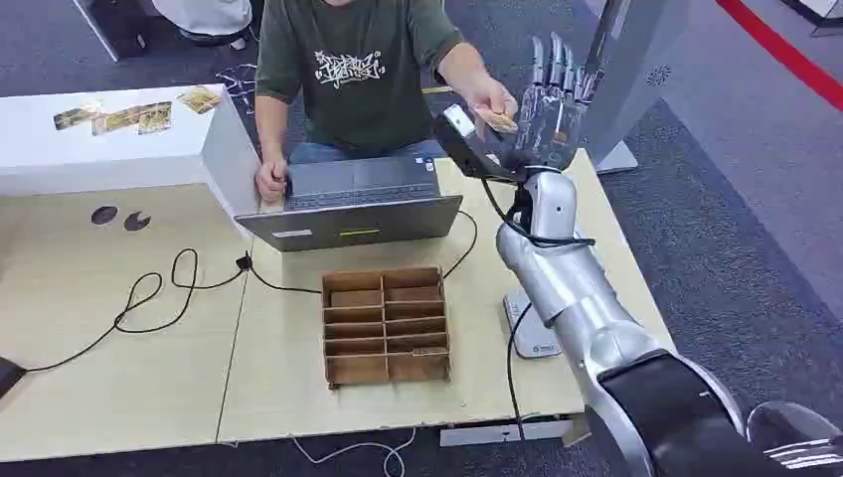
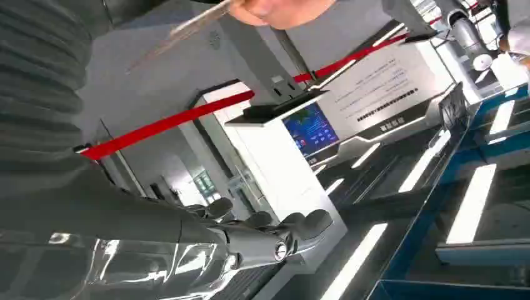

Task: Pass the card to the sensor for recognition and then transmit it.

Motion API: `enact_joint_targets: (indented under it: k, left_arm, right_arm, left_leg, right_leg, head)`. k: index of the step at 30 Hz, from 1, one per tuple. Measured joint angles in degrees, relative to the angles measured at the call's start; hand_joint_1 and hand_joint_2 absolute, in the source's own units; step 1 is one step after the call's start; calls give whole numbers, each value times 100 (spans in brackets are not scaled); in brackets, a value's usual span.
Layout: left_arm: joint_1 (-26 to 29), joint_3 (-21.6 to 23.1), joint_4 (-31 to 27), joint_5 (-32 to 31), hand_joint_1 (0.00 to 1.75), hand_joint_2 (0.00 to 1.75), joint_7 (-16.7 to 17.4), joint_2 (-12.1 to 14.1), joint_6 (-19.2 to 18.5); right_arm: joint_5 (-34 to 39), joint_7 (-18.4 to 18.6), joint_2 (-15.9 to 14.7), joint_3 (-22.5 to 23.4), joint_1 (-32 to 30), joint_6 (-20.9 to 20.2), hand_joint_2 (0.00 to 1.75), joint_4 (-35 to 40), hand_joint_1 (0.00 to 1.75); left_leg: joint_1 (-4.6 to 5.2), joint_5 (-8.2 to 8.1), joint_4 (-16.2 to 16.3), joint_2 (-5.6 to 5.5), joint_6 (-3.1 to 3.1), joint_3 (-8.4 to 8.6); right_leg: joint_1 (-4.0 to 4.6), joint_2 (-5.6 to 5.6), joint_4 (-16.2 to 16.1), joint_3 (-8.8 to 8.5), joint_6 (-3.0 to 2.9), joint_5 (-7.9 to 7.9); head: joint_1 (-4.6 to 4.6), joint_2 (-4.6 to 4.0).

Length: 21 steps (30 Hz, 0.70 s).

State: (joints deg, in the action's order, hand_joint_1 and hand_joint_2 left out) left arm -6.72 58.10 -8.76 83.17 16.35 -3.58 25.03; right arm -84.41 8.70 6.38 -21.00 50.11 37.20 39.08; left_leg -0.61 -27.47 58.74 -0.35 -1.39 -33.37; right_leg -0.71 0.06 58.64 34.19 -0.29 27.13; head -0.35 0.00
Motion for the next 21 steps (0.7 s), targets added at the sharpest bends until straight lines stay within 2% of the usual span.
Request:
enact_joint_targets:
  k: [9,21]
  left_arm:
    - [3,0,0,140,0,0,13,26,0]
    - [9,0,0,273,0,0,-2,44,-15]
  right_arm:
    - [172,-26,-238,-57,-101,-11,175,314,0]
    - [667,-155,-713,-68,-577,-105,175,1270,0]
  left_leg:
    - [0,0,2,-1,0,-1]
    - [0,-1,3,-1,0,-1]
  right_leg:
    - [0,-1,-1,0,0,0]
    - [-1,-2,-1,0,0,0]
  head:
    - [2,0]
    - [2,2]
